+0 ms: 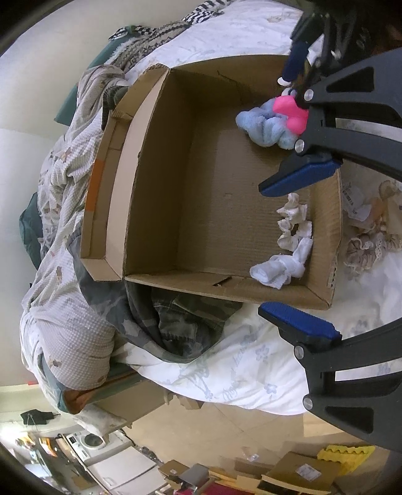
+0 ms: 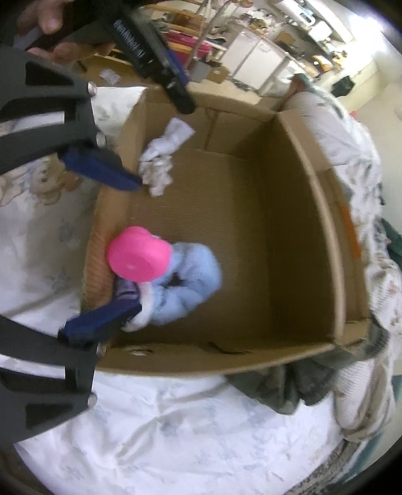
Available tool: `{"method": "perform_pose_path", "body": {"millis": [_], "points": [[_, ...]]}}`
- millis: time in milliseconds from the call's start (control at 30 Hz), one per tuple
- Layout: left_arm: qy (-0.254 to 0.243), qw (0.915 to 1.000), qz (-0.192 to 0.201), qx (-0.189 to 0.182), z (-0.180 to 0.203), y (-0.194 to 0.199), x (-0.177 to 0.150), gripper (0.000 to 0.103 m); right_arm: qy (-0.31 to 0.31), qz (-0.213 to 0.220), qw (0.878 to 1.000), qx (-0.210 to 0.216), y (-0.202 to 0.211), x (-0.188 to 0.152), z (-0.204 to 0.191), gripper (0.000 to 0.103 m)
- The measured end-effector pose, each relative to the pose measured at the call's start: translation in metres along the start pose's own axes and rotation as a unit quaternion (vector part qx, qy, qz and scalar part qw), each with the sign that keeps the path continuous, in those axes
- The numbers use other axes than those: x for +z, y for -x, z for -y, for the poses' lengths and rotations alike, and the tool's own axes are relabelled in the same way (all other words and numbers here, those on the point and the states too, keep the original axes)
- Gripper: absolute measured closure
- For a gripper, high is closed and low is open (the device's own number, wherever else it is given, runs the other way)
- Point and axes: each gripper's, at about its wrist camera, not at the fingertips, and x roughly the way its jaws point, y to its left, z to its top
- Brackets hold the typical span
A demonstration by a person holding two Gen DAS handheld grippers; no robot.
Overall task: Organize soft objects
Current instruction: 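Lift both open grippers out of the box and move back over the bed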
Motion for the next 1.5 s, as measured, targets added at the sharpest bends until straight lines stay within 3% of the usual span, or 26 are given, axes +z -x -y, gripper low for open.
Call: {"method": "perform_pose_path", "body": {"millis": [400, 633, 900, 1133, 1500], "points": [[-0.004, 1.0, -0.002, 0.007, -0.003, 0.001, -0.002, 0.035, -0.023, 0.002, 1.0, 0.017, 0.003, 0.003, 0.008, 0.023], [0.004, 0.9999, 0.012, 0.004, -0.012, 0.013, -0.003, 0.035, -0.025, 0.051, 0.998, 0.037, 0.023, 0.005, 0.006, 0.023], [0.01, 0.9997, 0.019, 0.012, -0.018, 0.025, -0.005, 0.035, -0.034, 0.057, 0.997, 0.037, 0.032, 0.001, 0.007, 0.023], [0.014, 0.9996, 0.02, 0.015, -0.023, 0.035, -0.011, 0.035, -0.046, 0.086, 0.994, 0.045, 0.052, -0.005, 0.012, 0.023], [0.016, 0.9996, 0.004, 0.024, -0.031, 0.043, -0.025, 0.035, -0.051, 0.072, 0.994, 0.057, 0.054, -0.018, 0.009, 0.023]]}}
